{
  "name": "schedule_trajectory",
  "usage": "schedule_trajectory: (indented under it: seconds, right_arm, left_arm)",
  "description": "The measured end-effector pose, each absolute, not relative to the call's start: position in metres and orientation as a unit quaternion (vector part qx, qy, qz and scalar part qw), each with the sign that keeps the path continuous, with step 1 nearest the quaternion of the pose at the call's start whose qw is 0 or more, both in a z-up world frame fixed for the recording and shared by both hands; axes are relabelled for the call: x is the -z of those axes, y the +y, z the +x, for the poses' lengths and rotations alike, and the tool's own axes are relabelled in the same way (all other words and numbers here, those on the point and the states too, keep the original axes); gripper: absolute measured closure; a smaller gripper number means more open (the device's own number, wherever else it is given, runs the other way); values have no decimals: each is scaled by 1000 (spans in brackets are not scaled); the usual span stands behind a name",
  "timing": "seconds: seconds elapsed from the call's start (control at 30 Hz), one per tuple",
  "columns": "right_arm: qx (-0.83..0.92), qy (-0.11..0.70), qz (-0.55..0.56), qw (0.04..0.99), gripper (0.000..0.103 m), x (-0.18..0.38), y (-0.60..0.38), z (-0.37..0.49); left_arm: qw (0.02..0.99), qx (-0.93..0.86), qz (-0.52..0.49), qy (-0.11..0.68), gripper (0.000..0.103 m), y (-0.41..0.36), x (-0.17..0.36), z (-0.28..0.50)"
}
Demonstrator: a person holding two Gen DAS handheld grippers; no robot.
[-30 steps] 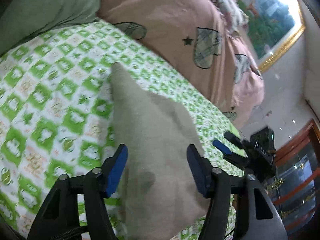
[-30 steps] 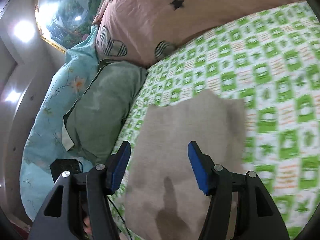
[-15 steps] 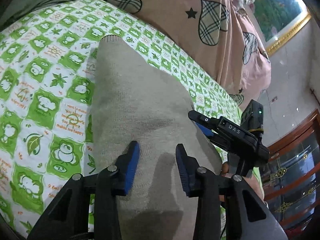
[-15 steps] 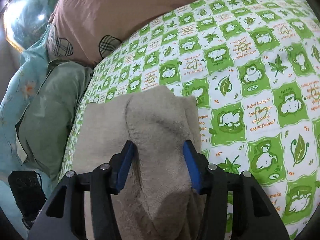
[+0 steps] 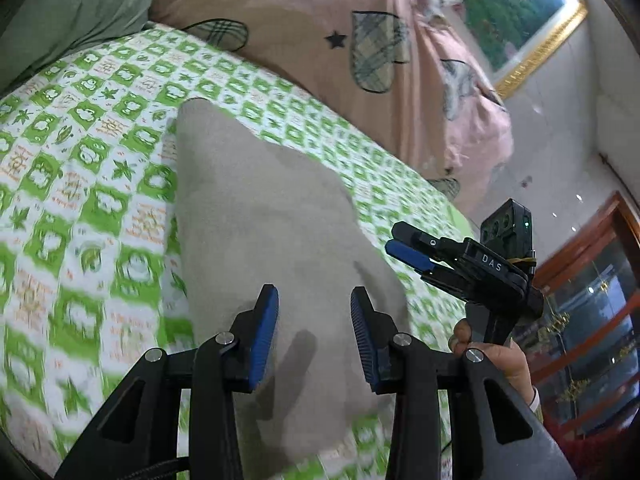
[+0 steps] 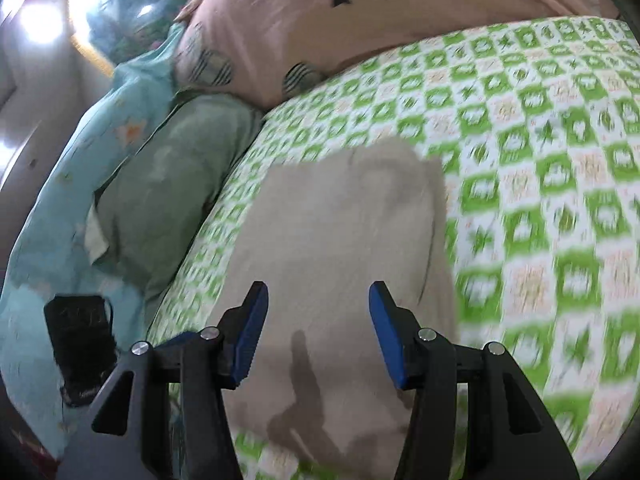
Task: Fold small clothes
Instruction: 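Release the folded sweater and pull both tools back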
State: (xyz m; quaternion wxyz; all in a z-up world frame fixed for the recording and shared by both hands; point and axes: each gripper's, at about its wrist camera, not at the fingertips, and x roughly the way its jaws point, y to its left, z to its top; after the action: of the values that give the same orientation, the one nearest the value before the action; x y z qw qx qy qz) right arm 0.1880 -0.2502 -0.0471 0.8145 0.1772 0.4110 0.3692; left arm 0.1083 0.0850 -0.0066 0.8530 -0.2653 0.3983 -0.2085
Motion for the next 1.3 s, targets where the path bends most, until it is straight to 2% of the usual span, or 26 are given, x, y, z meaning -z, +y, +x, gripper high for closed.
schedule_trajectory:
  seconds: [0.13,0.23,0.3,0.6,0.77,1.0,1.17,1.3]
  right_arm:
    - [-343,443,141,816,49,80,-248,171]
    - [-332,451,169,811,49,101,-257,175]
    - [-329,449,173,812,49,100,-258,174]
    - [-328,438,126,828,47,80,-248,145]
    - [-306,449,83,835,45,97,-252,129]
    - [-304,449,94,835,45,96,-259,128]
    - [-298,444,101,839,45,88,-266,120]
    - [-292,435,98,846,39,79,-272,111]
  left_arm:
    - [855,216,-245,403,66,73,12,76]
    - [847,202,-231,433,68,66,34,69]
    - [841,197,-240,444,73,66,45,69]
    - [844,191,-234,443,72,59,44,65]
    - [846,188,-235,441,72,60,48,58]
    - [848,178,-227,446,72,58,47,58]
    - [848,171,-228,447,71,60,44,50]
    - [850,166,-228,445,58,65,37,41]
